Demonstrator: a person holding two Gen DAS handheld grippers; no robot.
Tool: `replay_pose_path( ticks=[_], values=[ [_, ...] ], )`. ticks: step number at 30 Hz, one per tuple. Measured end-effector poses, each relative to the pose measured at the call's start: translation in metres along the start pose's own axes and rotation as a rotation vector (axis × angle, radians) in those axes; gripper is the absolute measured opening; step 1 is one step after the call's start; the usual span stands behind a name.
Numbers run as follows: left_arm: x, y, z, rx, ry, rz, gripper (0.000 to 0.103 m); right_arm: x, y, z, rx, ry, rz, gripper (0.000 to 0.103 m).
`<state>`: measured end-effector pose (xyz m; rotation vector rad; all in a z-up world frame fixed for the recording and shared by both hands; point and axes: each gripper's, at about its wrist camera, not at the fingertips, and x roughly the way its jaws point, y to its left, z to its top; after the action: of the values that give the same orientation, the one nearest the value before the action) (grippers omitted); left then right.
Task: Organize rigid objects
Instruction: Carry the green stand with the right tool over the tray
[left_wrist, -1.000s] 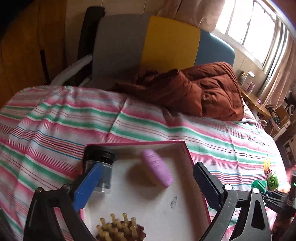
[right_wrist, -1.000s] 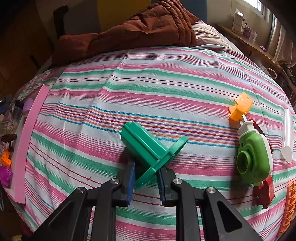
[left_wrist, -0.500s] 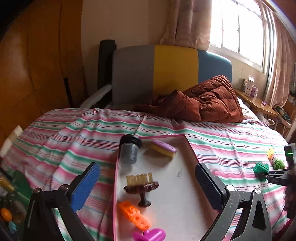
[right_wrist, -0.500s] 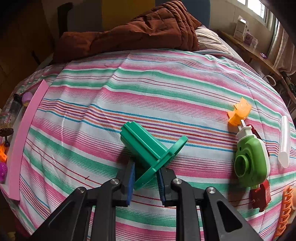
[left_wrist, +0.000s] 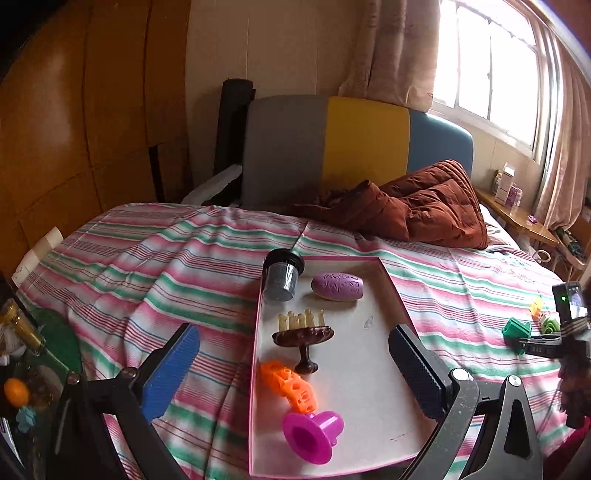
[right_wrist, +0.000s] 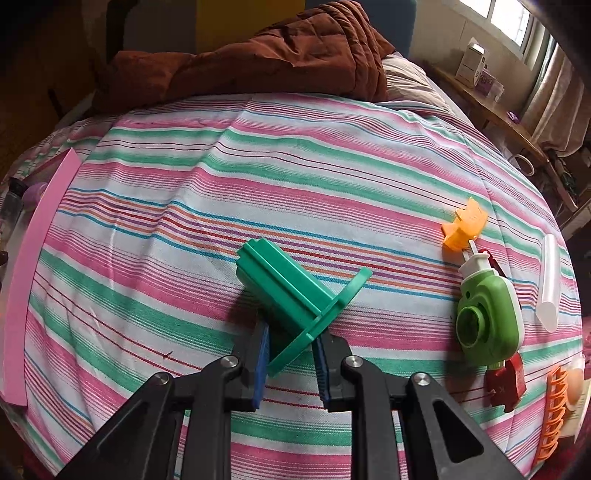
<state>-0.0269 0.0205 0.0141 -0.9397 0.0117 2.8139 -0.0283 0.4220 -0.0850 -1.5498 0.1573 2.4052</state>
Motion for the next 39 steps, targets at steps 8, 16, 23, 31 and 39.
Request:
replay_pose_path(
  ticks=[8,16,23,31,39],
  values=[
    [0.007,0.010,-0.016,-0.011,0.045,0.000,0.103,-0.020,0.020,0.000,0.095,-0.058,0.081,0.020],
    [0.012,0.024,-0.028,-0.039,0.073,0.016,0.103,-0.046,0.080,0.009,0.037,-0.125,0.229,0.020],
    [0.014,0.034,-0.034,-0.052,0.090,0.019,0.103,-0.073,0.164,0.013,-0.127,-0.185,0.376,0.020],
    [0.017,0.043,-0.037,-0.063,0.104,0.010,0.103,-0.063,0.249,0.025,-0.257,-0.136,0.450,0.020],
    [0.021,0.049,-0.038,-0.054,0.116,0.020,0.103,-0.017,0.289,0.039,-0.264,-0.013,0.429,0.023]
  ],
)
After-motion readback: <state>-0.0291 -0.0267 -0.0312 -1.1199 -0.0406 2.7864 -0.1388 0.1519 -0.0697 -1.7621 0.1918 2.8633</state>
